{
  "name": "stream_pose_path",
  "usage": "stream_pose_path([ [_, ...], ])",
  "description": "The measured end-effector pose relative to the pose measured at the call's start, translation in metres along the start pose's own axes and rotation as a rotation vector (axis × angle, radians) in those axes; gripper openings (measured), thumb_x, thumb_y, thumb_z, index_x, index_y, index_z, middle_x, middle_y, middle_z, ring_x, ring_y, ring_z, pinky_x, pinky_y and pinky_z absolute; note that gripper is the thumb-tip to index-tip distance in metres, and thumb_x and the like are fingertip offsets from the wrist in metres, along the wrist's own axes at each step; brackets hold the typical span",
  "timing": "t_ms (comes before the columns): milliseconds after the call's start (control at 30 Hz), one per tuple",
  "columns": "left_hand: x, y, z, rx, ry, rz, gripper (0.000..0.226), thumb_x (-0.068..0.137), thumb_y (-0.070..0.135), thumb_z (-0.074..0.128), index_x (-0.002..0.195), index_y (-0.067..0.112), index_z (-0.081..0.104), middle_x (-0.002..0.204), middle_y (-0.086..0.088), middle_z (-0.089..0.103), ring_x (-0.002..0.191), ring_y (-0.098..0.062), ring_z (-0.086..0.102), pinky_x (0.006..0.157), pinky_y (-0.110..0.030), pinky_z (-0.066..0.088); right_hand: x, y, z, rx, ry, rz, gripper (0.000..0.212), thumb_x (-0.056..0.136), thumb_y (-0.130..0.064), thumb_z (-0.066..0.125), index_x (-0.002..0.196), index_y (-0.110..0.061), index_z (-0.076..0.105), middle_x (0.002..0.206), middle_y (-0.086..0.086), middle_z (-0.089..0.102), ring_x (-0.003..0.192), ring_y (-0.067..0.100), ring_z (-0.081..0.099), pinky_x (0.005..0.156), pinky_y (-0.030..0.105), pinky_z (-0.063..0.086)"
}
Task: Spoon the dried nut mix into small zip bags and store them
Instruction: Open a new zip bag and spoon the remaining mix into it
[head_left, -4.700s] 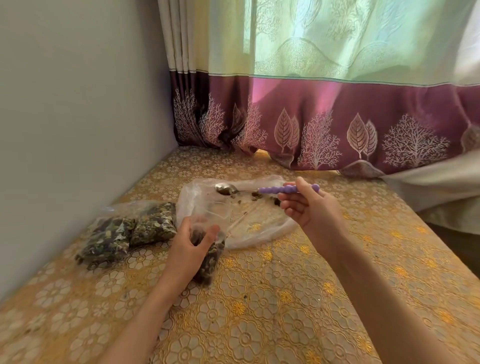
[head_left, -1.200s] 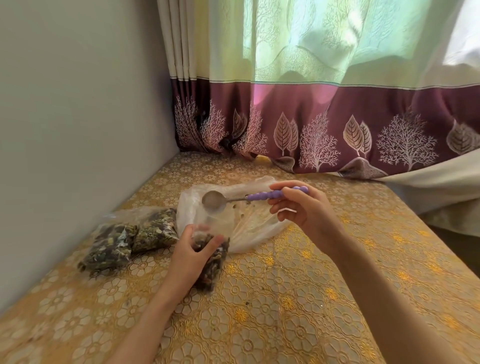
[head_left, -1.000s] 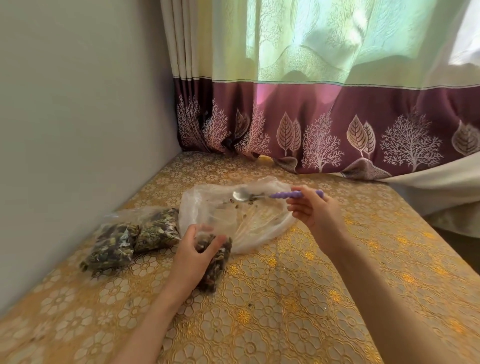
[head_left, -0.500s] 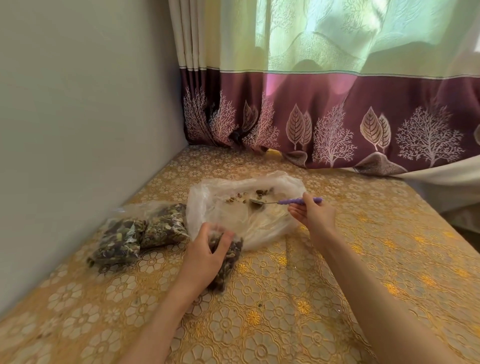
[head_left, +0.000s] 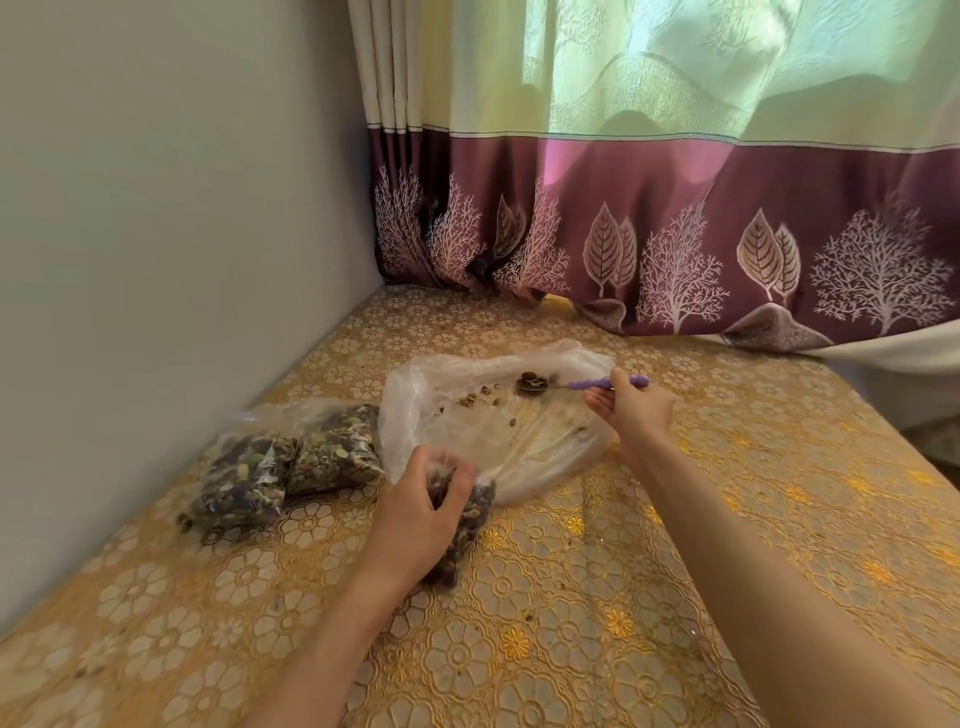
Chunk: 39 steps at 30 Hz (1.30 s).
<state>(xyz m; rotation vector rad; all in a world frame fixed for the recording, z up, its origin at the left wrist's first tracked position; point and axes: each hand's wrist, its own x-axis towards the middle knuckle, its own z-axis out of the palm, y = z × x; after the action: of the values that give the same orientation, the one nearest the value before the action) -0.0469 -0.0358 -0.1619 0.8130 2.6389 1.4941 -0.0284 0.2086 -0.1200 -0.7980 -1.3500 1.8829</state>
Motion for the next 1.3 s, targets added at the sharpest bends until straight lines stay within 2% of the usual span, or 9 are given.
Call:
stream_pose_path([
  [167, 0.0, 0.001, -0.001, -0.002, 0.003, 0.008, 0.022, 0.083, 0.063, 0.042, 0.087, 0.041, 0.045, 0.08, 0.014, 0.062, 0.07, -0.005, 0.06, 0.059, -0.008, 0.041, -0.002, 0.002, -0.001, 0.027, -0.052, 0.032, 0.022, 0.094, 0.0, 0.049, 0.078, 0.008, 0.062, 0.088, 0.024, 0.07, 0.067, 0.021, 0.066, 0.07, 0.025, 0.058],
  [267, 0.0, 0.002, -0.001, 0.0, -0.004, 0.006, 0.021, 0.084, 0.061, 0.043, 0.088, 0.041, 0.045, 0.084, 0.011, 0.064, 0.075, -0.009, 0.062, 0.061, -0.011, 0.04, -0.005, 0.002, -0.004, 0.06, -0.085, 0.078, 0.019, 0.093, 0.002, 0.048, 0.088, 0.012, 0.063, 0.093, 0.025, 0.07, 0.075, 0.023, 0.066, 0.074, 0.026, 0.057],
  [400, -0.001, 0.005, -0.002, -0.07, -0.028, -0.012, 0.029, 0.075, 0.068, 0.04, 0.089, 0.043, 0.044, 0.092, 0.022, 0.058, 0.086, 0.01, 0.051, 0.065, -0.007, 0.032, -0.012, 0.0, -0.01, 0.078, -0.144, 0.097, 0.018, 0.094, 0.001, 0.046, 0.085, 0.007, 0.061, 0.098, 0.023, 0.07, 0.081, 0.022, 0.065, 0.081, 0.027, 0.056],
  [500, -0.002, 0.006, -0.002, -0.106, -0.028, -0.011, 0.033, 0.072, 0.07, 0.04, 0.09, 0.042, 0.046, 0.095, 0.022, 0.058, 0.092, 0.003, 0.056, 0.068, -0.012, 0.036, -0.016, -0.002, -0.016, 0.09, -0.16, 0.116, 0.015, 0.094, 0.001, 0.046, 0.088, 0.004, 0.059, 0.099, 0.022, 0.07, 0.086, 0.024, 0.066, 0.082, 0.029, 0.055],
  [600, -0.001, 0.004, -0.002, -0.125, -0.032, -0.006, 0.035, 0.073, 0.07, 0.041, 0.091, 0.041, 0.046, 0.1, 0.016, 0.06, 0.099, -0.01, 0.058, 0.079, -0.026, 0.043, -0.019, -0.004, -0.023, 0.1, -0.18, 0.133, 0.012, 0.092, 0.001, 0.046, 0.091, 0.004, 0.057, 0.101, 0.023, 0.07, 0.091, 0.027, 0.064, 0.087, 0.033, 0.054],
  [700, -0.001, 0.005, -0.002, -0.139, -0.029, -0.007, 0.038, 0.071, 0.071, 0.042, 0.092, 0.04, 0.046, 0.101, 0.015, 0.061, 0.1, -0.013, 0.059, 0.086, -0.034, 0.047, -0.028, -0.008, -0.03, 0.108, -0.213, 0.132, 0.015, 0.091, 0.0, 0.046, 0.082, 0.001, 0.058, 0.094, 0.022, 0.072, 0.08, 0.023, 0.066, 0.078, 0.029, 0.056],
  [867, 0.0, 0.005, -0.002, -0.16, -0.028, -0.001, 0.033, 0.071, 0.066, 0.046, 0.091, 0.039, 0.047, 0.099, 0.02, 0.057, 0.099, -0.01, 0.056, 0.083, -0.028, 0.042, -0.044, -0.026, -0.036, 0.122, -0.274, 0.094, 0.02, 0.093, -0.006, 0.047, 0.082, 0.002, 0.062, 0.071, 0.013, 0.072, 0.062, 0.018, 0.068, 0.055, 0.022, 0.056],
  [1100, -0.002, 0.009, -0.006, -0.238, 0.002, -0.029, 0.037, 0.064, 0.065, 0.056, 0.09, 0.04, 0.051, 0.085, 0.02, 0.06, 0.071, 0.003, 0.061, 0.056, -0.014, 0.046, -0.074, -0.057, -0.03, 0.031, -0.544, -0.035, 0.024, 0.094, -0.012, 0.049, 0.087, 0.003, 0.067, 0.074, 0.014, 0.071, 0.063, 0.019, 0.067, 0.056, 0.021, 0.055],
  [1300, -0.004, 0.012, -0.008, -0.282, 0.006, -0.061, 0.043, 0.063, 0.061, 0.062, 0.096, 0.035, 0.051, 0.091, 0.018, 0.06, 0.078, 0.009, 0.058, 0.058, -0.01, 0.044, -0.093, -0.064, -0.028, -0.221, -0.693, -0.261, 0.018, 0.091, 0.003, 0.049, 0.096, 0.0, 0.066, 0.08, 0.013, 0.07, 0.069, 0.021, 0.066, 0.063, 0.023, 0.054],
])
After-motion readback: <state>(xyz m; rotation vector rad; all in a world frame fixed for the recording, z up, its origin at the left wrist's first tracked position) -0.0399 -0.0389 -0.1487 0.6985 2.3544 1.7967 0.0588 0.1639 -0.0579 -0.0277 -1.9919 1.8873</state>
